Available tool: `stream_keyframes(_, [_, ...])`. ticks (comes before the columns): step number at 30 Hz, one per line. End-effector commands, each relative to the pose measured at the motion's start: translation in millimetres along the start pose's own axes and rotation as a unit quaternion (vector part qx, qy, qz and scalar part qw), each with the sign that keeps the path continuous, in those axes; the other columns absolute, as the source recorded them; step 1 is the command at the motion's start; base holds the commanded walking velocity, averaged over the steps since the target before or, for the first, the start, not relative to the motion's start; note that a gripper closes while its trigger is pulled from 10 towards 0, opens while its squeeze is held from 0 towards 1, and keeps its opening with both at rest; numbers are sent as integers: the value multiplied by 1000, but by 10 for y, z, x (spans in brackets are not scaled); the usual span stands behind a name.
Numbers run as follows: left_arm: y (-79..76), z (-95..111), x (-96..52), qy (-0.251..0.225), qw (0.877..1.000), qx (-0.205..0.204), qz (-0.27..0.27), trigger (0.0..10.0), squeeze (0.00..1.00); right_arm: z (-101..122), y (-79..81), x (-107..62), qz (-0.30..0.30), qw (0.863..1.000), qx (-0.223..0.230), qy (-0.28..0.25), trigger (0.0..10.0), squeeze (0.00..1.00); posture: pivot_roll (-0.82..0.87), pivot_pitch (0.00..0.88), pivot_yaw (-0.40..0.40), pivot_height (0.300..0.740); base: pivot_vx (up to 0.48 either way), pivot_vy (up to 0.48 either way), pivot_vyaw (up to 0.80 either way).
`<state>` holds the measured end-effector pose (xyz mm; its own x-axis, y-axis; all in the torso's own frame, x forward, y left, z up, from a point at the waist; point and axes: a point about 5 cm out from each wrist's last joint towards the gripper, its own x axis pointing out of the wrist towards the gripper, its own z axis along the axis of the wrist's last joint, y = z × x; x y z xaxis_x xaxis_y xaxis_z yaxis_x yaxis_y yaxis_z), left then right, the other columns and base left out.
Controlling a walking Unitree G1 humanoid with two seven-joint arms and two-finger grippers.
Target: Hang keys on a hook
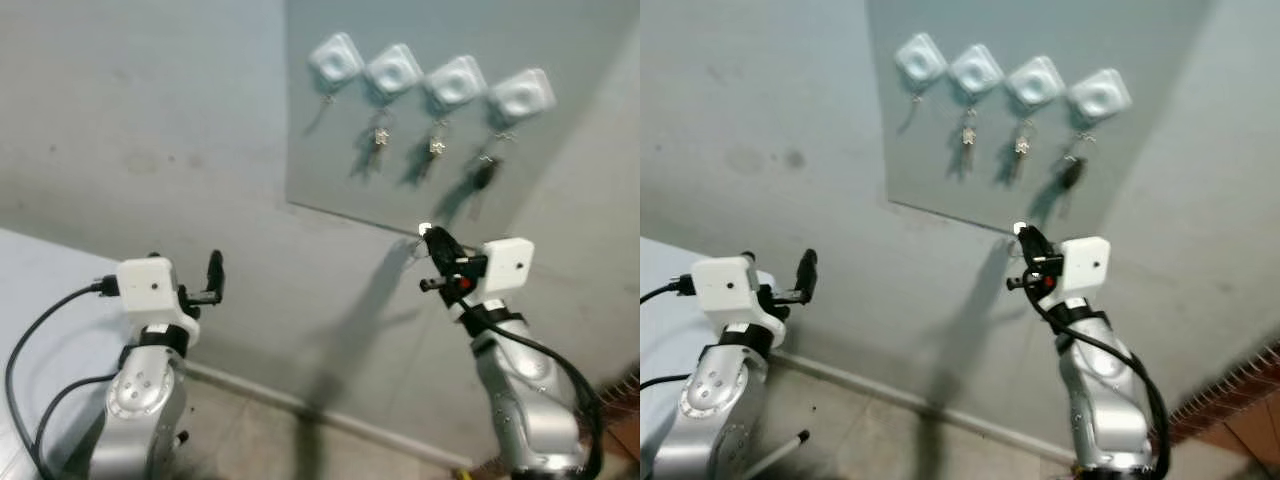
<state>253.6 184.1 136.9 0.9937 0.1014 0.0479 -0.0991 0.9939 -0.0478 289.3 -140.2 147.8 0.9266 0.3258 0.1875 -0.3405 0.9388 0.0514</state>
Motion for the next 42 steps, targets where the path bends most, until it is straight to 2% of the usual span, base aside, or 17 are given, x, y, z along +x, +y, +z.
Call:
stream_keyframes(1, [-62, 2, -10, -1, 1000, 1, -8, 10000, 0, 4, -99, -42, -11, 1000, -5, 4, 10000, 0, -1, 61, -44, 740, 0, 0, 0])
stream_keyframes(9, [-114, 54, 0, -14, 999, 4, -30, 10000, 0, 34, -93, -5, 12, 1000, -6, 5, 10000, 0, 0, 68, -51, 740, 0, 0, 0])
stream_keyframes(13, [-200, 111, 24, -25, 998, 21, -62, 10000, 0, 128, -61, 87, 52, 999, -5, -1, 10000, 0, -3, 74, -52, 740, 0, 0, 0])
stream_keyframes(15, [-243, 127, 32, -28, 997, 25, -73, 10000, 0, 164, -26, 122, 72, 997, -8, -4, 10000, 0, -5, 78, -51, 740, 0, 0, 0])
stream_keyframes(17, [-275, 144, 34, -31, 996, 27, -80, 10000, 0, 198, 13, 153, 89, 996, 8, -6, 10000, 0, -8, 81, -49, 740, 0, 0, 0])
stream_keyframes(19, [-354, 157, 27, -37, 994, 33, -100, 10000, 0, 269, 132, 210, 132, 991, 14, -13, 10000, 0, -7, 85, -49, 740, 0, 0, 0])
stream_keyframes(27, [-499, 230, 88, -49, 989, 35, -134, 10000, 0, 405, 294, 359, 185, 982, 16, -33, 10000, 0, -3, 96, -50, 740, 0, 0, 0])
stream_keyframes(42, [-591, 357, 120, -69, 985, 35, -156, 10000, 0, 764, 473, 585, 252, 963, 32, -88, 10000, 0, -1, 102, -50, 740, 0, 0, 0])
